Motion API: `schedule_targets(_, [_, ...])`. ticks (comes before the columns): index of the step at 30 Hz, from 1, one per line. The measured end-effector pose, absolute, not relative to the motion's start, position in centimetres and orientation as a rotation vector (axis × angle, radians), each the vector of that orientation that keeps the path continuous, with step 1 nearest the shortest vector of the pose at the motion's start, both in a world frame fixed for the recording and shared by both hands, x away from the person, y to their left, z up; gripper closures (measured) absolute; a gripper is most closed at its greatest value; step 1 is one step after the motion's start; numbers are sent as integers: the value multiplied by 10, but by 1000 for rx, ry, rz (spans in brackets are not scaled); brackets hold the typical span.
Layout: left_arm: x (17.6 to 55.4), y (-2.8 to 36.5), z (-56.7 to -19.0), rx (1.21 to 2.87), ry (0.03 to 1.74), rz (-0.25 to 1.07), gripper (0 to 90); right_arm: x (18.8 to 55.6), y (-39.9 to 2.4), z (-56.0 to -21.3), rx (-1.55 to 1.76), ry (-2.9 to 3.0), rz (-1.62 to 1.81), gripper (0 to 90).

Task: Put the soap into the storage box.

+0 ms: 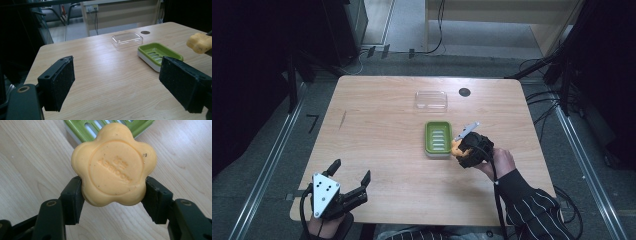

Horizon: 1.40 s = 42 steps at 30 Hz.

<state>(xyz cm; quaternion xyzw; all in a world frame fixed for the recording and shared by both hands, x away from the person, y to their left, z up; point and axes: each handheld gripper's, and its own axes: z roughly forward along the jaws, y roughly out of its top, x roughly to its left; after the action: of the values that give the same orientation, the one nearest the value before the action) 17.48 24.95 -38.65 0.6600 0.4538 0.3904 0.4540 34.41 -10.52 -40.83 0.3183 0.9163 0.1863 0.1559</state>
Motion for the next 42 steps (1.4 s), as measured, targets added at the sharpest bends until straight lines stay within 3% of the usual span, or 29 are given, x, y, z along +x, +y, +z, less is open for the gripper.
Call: schedule_targets(42, [175,250,-387,1627,1125,962,137,375,-77,-402,843,2606,567,404])
